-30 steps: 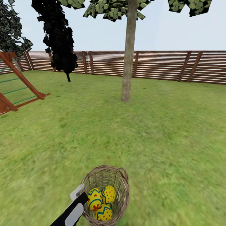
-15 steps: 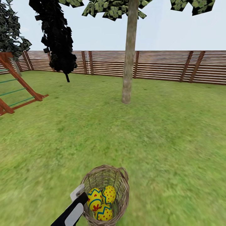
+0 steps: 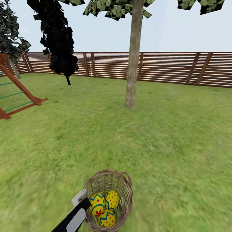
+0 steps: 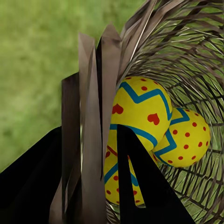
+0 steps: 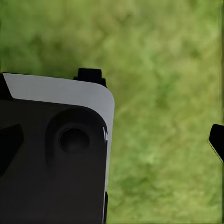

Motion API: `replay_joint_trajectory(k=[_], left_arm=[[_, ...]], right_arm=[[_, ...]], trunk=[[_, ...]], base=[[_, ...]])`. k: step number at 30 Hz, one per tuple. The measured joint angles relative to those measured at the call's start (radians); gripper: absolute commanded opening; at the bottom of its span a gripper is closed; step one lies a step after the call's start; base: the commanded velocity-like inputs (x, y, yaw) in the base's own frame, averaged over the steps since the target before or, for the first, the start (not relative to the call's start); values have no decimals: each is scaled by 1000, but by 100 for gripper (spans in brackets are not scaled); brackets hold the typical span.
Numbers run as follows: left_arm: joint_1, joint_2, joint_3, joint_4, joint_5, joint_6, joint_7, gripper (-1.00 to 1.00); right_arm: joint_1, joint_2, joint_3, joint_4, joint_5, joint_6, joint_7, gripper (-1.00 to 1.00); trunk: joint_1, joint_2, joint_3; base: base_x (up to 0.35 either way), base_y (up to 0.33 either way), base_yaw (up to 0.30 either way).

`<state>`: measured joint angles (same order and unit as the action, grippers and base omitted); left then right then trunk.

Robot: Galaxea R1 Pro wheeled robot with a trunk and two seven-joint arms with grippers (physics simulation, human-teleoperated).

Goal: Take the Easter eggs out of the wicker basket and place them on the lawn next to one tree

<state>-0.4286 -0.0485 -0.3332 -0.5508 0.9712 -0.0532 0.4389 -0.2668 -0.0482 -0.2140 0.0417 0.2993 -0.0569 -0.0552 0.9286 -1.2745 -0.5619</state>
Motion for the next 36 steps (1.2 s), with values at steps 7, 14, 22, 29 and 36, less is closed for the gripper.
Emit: replay_joint_trajectory(k=[7, 14, 22, 29, 36], left_arm=[[0, 0, 0, 0, 0, 0, 0, -100], [0, 0, 0, 1, 0, 0, 0, -100], [0, -2, 0, 1, 0, 0, 0, -100], [0, -2, 0, 1, 0, 0, 0, -100], [0, -4, 0, 2, 1, 0, 1, -100]], right_arm=[[0, 1, 0, 0, 0, 0, 0, 100], [0, 7, 0, 1, -2, 0, 0, 100], [0, 5, -2, 1, 2, 0, 0, 100], [0, -2, 1, 2, 11, 1, -1, 100], [0, 1, 2, 4, 0, 1, -8, 100]], trunk=[[0, 0, 0], [0, 0, 0], [0, 0, 0], [0, 0, 0], [0, 0, 0]], base=[[341, 0, 0], [341, 0, 0], [341, 0, 0], [341, 0, 0], [341, 0, 0]])
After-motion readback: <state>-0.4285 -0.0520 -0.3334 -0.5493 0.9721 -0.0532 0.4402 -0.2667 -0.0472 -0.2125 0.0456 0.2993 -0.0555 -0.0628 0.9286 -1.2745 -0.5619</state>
